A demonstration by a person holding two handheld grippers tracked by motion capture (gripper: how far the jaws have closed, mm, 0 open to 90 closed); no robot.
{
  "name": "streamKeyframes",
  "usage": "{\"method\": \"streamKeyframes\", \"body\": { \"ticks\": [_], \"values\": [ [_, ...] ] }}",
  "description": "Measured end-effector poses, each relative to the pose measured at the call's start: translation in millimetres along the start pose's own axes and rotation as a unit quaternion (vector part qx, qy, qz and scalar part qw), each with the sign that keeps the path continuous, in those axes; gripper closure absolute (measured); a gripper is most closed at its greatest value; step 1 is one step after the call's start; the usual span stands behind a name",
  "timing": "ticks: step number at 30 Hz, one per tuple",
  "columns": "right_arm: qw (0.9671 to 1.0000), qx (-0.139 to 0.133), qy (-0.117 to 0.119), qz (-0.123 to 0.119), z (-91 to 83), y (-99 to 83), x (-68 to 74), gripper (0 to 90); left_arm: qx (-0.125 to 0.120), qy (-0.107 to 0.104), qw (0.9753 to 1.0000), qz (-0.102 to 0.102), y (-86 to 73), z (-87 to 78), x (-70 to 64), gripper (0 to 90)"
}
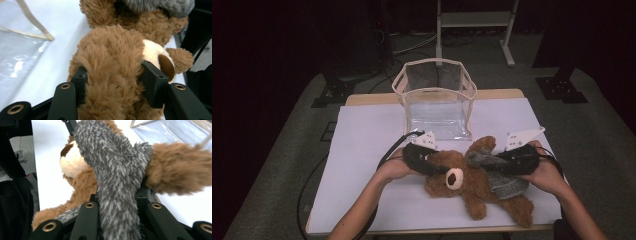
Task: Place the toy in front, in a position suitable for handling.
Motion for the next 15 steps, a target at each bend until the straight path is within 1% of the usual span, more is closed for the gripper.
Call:
{"method": "streamKeyframes", "body": {
  "ticks": [3,4,5,6,7,8,9,10,11,13,14,15],
  "values": [
    [0.9999,0.001,0.008,-0.007,13.0,9.4,1.2,72.1,0.01,0.009,0.9999,0.008,-2.4,-8.0,7.8,47.7],
    [0.9999,0.001,0.01,-0.01,17.7,12.4,1.6,72.1,0.018,0.013,0.9997,0.012,-5.6,-11.1,11.0,47.7],
    [0.9999,-0.001,0.012,-0.011,22.7,15.0,2.4,72.1,0.02,0.019,0.9995,0.014,-8.5,-13.6,13.4,47.6],
    [0.9998,0.0,0.018,-0.013,28.2,16.6,3.7,72.1,0.027,0.023,0.9991,0.021,-14.5,-18.0,16.5,47.5],
    [0.9995,0.004,0.027,-0.015,36.8,18.1,7.3,72.1,0.019,0.041,0.9988,0.021,-16.1,-21.2,20.5,49.1],
    [0.9993,0.008,0.032,-0.017,40.6,18.6,9.9,72.0,0.016,0.043,0.9989,0.011,-17.9,-25.8,24.3,64.6],
    [0.999,0.014,0.036,-0.024,43.5,18.7,12.2,72.0,-0.001,0.043,0.9991,0.0,-18.9,-32.2,26.6,65.6],
    [0.9987,0.018,0.035,-0.033,44.6,20.0,14.0,71.9,-0.015,0.041,0.999,-0.001,-20.1,-37.3,26.9,67.4],
    [0.9986,0.023,0.029,-0.037,43.0,21.3,14.7,71.8,-0.017,0.037,0.9992,0.0,-22.3,-39.9,25.6,66.8],
    [0.9988,0.025,0.023,-0.037,35.4,23.7,12.6,71.8,-0.009,0.035,0.9993,0.001,-28.8,-38.4,19.1,62.8],
    [0.9989,0.026,0.019,-0.034,32.0,23.8,10.6,71.7,-0.003,0.039,0.9992,0.003,-32.4,-35.7,17.6,60.7],
    [0.9991,0.026,0.014,-0.031,26.5,23.4,6.6,71.7,-0.007,0.04,0.9992,-0.006,-33.1,-33.9,17.0,59.5]
  ]
}}
Point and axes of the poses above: each handheld gripper's, and its own axes: z roughly forward along the jaws, y roughly out of its top, x roughly to its left, the point moved 9 cm from there along z, roughly forward along the jaws, and after that the axes turned 11 degrees about y, right-handed, at the moved point
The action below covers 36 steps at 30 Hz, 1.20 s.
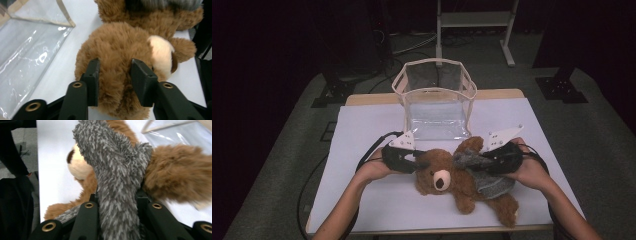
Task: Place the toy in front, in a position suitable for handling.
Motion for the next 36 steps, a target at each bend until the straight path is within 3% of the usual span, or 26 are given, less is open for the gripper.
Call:
{"method": "streamKeyframes", "body": {
  "ticks": [2,6,10,13,16,18,23,30,34,36],
  "values": [
    [0.9999,0.003,-0.006,0.011,-7.6,-2.6,-4.9,71.6,-0.007,-0.005,0.9999,-0.007,-0.8,1.6,-0.9,59.6],
    [0.9996,0.009,-0.023,0.017,-21.2,-5.4,-16.7,71.4,-0.01,-0.009,0.9999,-0.002,-1.4,1.3,-5.0,59.1],
    [0.9985,0.006,-0.036,0.041,-31.3,-9.4,-36.6,71.4,-0.01,-0.012,0.9999,0.002,-1.5,0.6,-7.5,57.7],
    [0.9978,0.015,-0.021,0.061,-23.4,-14.6,-45.3,71.5,-0.007,-0.013,0.9999,0.006,-1.4,1.0,-9.0,55.8],
    [0.9985,0.017,0.004,0.053,-15.1,-13.7,-37.6,71.9,-0.012,-0.023,0.9997,-0.003,-0.9,-0.3,-11.6,51.5],
    [0.9986,0.022,0.019,0.045,-10.0,-14.0,-27.5,72.4,-0.013,-0.03,0.9994,-0.011,0.1,-1.6,-11.7,43.8],
    [0.9988,0.035,0.026,0.021,-3.4,-18.9,-7.3,73.2,-0.008,-0.05,0.9982,-0.032,6.4,4.6,-13.7,27.6],
    [0.9992,0.034,0.02,-0.004,-1.4,-24.5,15.3,73.5,0.017,-0.078,0.9958,-0.044,10.3,21.8,-22.6,15.8],
    [0.9994,0.026,0.02,-0.004,-1.9,-25.8,17.1,73.4,0.025,-0.087,0.9949,-0.046,9.6,29.2,-25.2,18.6],
    [0.9995,0.021,0.022,0.0,-2.3,-25.6,15.4,73.1,0.025,-0.082,0.9959,-0.029,9.0,29.5,-26.0,36.2]
  ]
}}
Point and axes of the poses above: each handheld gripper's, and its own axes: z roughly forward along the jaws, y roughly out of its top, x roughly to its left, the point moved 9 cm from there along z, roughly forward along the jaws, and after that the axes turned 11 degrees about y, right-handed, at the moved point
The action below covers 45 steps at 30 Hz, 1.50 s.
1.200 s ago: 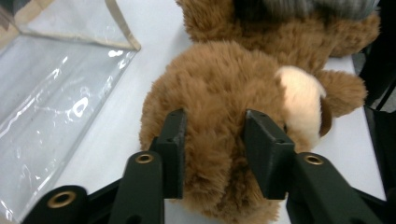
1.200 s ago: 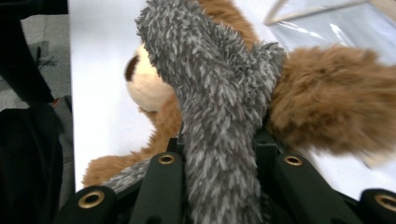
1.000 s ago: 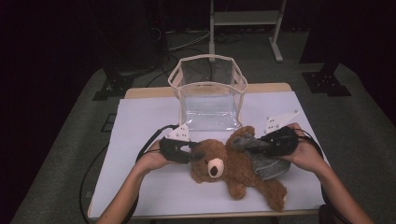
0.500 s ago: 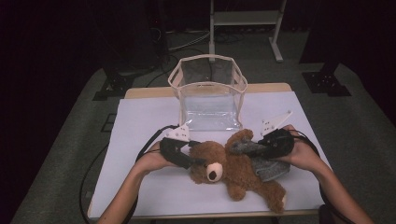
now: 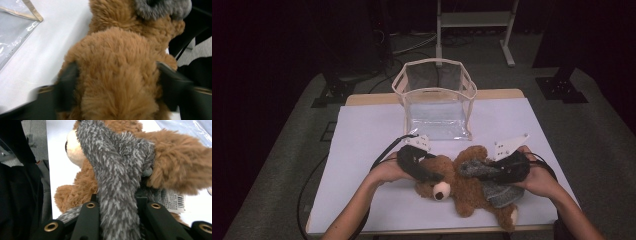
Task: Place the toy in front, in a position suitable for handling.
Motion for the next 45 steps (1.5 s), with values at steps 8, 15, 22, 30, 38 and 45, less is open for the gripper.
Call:
{"method": "streamKeyframes", "body": {
  "ticks": [8,15,22,30,38,45],
  "values": [
    [0.9984,-0.045,-0.021,0.027,-16.5,11.8,-22.5,72.3,-0.018,0.058,0.9975,0.037,14.6,-9.2,12.9,60.5],
    [0.9986,-0.038,-0.025,0.026,-17.2,28.8,-40.4,72.1,-0.025,0.086,0.9942,0.059,27.3,-27.1,29.9,60.8],
    [0.997,-0.042,-0.026,0.059,-17.3,26.9,-69.6,71.9,-0.038,0.083,0.9937,0.064,8.5,-29.2,25.6,59.5],
    [0.9982,-0.019,0.023,0.052,4.7,21.3,-46.1,72.8,-0.036,0.067,0.9963,0.039,-7.1,-33.9,12.7,36.6],
    [0.9998,-0.004,-0.01,-0.016,7.2,16.6,1.8,73.0,-0.029,0.053,0.9959,0.067,-7.8,-34.8,-9.8,46.0],
    [0.9989,-0.027,-0.037,-0.006,-13.0,17.7,1.6,56.8,-0.046,0.071,0.9941,0.068,-16.6,-36.7,-18.2,51.9]
  ]
}}
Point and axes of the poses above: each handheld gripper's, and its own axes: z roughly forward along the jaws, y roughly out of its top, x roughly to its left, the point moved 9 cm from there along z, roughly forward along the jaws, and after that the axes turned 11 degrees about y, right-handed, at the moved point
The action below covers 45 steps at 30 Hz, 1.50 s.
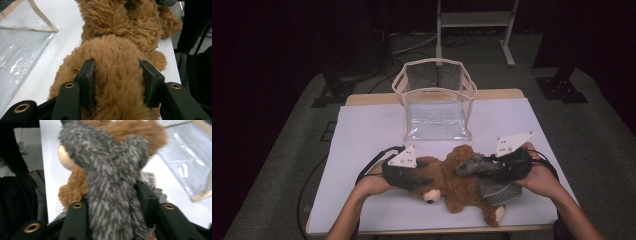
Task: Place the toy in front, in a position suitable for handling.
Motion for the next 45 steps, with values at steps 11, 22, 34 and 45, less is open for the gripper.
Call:
{"method": "streamKeyframes", "body": {
  "ticks": [11,22,34,45],
  "values": [
    [0.9987,-0.007,-0.039,-0.031,-16.0,8.4,7.0,45.2,-0.001,0.003,1.0,-0.002,-0.6,-1.4,-1.1,49.2],
    [0.9993,-0.004,-0.029,-0.023,-20.7,7.5,12.0,70.6,-0.001,-0.003,0.9999,0.014,-1.6,-3.5,-3.8,50.2],
    [0.9996,0.015,-0.003,0.026,-14.9,11.3,-17.8,74.3,-0.003,-0.002,0.9999,0.016,-1.2,-2.8,-4.8,50.5],
    [0.9952,0.066,0.055,-0.047,52.3,54.4,10.2,73.5,0.0,0.0,0.9998,0.021,-2.1,-2.0,-5.4,49.0]
  ]
}}
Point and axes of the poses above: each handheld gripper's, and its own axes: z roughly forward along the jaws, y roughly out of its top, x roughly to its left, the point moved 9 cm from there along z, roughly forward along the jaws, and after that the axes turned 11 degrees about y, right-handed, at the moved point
